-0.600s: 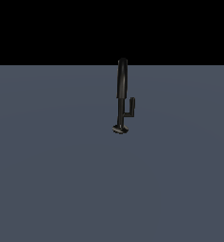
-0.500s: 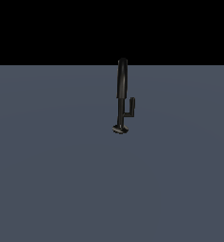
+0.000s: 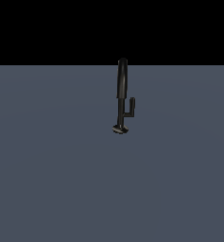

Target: Turn on the faucet by rotating a designated handle.

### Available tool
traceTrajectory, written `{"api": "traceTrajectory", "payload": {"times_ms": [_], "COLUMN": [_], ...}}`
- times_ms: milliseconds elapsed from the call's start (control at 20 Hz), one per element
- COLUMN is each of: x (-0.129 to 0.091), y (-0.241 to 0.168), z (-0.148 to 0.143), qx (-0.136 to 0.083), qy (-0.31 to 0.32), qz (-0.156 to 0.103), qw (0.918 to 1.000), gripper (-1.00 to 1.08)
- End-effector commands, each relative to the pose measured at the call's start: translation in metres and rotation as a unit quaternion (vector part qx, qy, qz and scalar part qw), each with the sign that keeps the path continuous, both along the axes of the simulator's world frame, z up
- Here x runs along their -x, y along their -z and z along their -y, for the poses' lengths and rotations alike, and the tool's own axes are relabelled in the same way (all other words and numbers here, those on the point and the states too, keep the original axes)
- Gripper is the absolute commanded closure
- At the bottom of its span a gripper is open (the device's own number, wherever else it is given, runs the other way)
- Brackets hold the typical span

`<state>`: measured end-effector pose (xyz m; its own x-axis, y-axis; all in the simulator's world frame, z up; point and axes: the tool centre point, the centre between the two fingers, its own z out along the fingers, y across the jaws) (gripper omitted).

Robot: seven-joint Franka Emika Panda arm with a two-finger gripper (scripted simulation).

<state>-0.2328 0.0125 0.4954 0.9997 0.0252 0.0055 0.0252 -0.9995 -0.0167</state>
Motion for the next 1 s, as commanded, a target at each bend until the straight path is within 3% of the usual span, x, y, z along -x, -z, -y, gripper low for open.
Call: {"api": "traceTrajectory", "payload": {"times_ms": [0, 500, 950], "x": [-0.007, -0.056, -0.11], "y": [0.0, 0.005, 0.016], "z": [-0.001, -0.001, 0.003], "qx": [-0.007, -0.058, -0.114], "qy": [0.008, 0.063, 0.123], "qz": [-0.008, -0.059, -0.116], "qw": [0.9999, 0.9946, 0.979], "gripper": [1.08, 1.08, 1.08]}}
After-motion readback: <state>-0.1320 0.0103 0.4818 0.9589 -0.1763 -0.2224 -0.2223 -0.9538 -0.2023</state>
